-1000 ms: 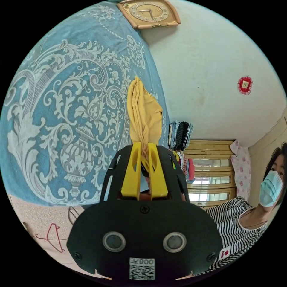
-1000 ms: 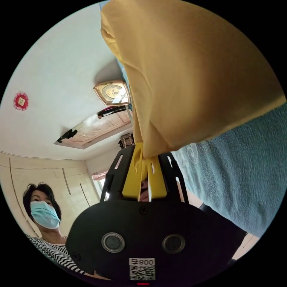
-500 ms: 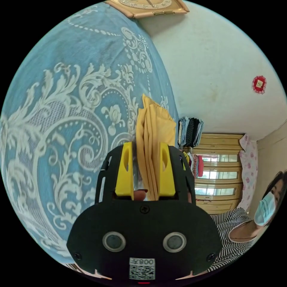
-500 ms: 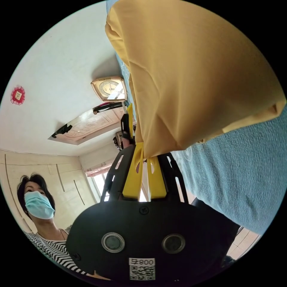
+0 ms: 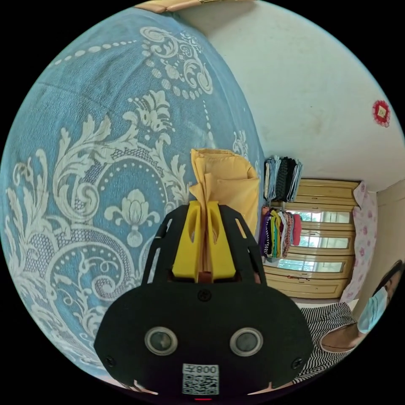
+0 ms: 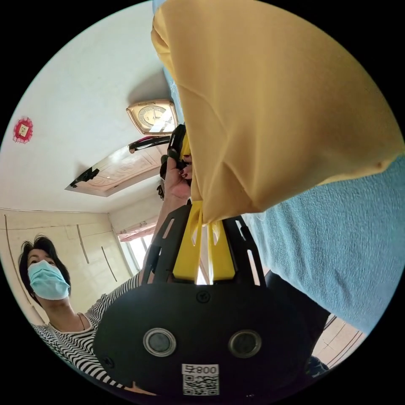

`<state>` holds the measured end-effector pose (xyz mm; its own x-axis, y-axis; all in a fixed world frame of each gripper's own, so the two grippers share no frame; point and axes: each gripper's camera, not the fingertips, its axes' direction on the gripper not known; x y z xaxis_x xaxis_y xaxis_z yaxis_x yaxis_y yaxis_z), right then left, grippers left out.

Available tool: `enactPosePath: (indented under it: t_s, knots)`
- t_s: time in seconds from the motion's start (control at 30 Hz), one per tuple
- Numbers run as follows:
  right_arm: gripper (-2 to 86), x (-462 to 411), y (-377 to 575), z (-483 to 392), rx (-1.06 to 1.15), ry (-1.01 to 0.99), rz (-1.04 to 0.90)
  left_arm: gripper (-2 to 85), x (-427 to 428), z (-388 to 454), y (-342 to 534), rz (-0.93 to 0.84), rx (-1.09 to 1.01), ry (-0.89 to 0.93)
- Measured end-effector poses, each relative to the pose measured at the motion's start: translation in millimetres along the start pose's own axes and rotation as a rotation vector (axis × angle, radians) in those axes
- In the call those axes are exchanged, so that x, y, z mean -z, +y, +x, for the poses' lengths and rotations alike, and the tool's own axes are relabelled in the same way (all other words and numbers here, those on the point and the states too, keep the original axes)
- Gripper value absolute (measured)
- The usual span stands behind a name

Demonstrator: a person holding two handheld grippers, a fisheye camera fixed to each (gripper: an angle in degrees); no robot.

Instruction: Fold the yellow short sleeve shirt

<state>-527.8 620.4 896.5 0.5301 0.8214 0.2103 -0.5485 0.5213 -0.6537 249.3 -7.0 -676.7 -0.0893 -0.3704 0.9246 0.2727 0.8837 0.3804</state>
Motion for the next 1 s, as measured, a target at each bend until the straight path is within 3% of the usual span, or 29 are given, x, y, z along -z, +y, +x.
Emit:
enactPosePath:
  t_s: [0.4,0.57,0.83,1.0]
  knots:
    - [0.1,173,40,88,0.166,0.019,-0.144,2.2,49,140,115,0.222,-0.027,0.192]
    - [0.2,265,74,101,0.291,-0.029,-0.138,2.1,54,246,166,0.297,-0.118,0.276]
    - [0.2,433,129,157,0.421,-0.131,-0.019,2.1,-2,412,174,0.192,-0.274,0.306]
    - [0.3,603,148,181,0.529,-0.150,0.190,2.1,-81,547,145,0.078,-0.396,0.385]
